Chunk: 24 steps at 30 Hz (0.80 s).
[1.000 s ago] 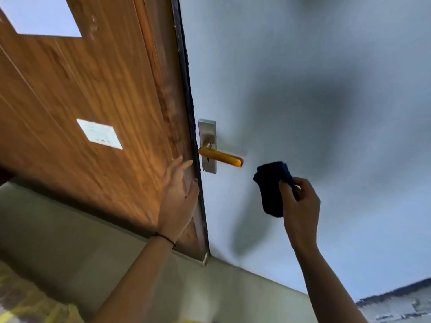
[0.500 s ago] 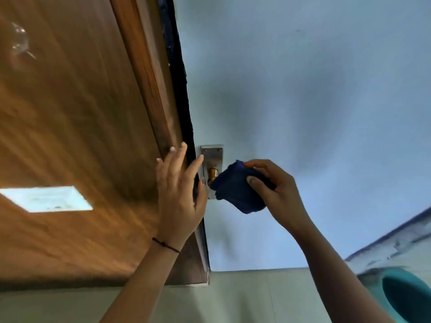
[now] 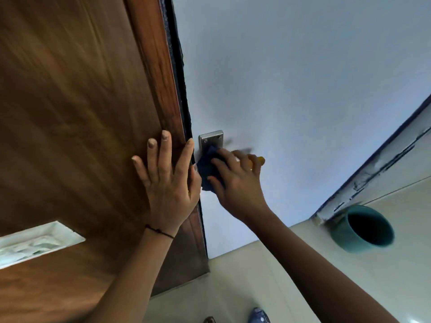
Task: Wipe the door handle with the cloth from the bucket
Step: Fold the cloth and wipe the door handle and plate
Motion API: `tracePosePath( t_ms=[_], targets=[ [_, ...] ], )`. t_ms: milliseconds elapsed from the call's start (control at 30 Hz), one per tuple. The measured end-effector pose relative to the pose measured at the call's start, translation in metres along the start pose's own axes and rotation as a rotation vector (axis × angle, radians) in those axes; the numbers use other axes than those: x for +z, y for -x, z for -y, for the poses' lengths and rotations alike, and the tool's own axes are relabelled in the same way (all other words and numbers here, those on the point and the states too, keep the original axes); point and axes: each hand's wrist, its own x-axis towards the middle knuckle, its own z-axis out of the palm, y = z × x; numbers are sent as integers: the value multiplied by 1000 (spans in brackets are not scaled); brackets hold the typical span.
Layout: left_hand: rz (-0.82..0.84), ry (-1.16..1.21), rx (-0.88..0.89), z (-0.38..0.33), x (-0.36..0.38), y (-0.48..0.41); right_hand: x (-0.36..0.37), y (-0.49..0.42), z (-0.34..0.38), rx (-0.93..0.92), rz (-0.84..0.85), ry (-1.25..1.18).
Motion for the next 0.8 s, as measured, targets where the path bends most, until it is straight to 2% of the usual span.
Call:
tracePosePath(
  t_ms=[133, 233, 367, 533, 700, 800],
  targets=[
    [-4, 15, 12, 2, 1, 1, 7, 3, -2, -121, 127, 188],
    [5, 19, -2, 3, 0, 0, 2, 2, -21, -113, 39, 271],
    [6, 2, 15, 2, 0, 1, -3, 2, -32, -30, 1, 263],
    [5, -20, 32, 4, 0, 1, 5, 2, -5, -100, 82, 269],
    [26, -17, 16, 3, 0, 1, -12, 0, -43, 70, 118, 245],
    [5, -28, 28, 2, 1, 1, -11, -2, -43, 64, 160, 240]
  ],
)
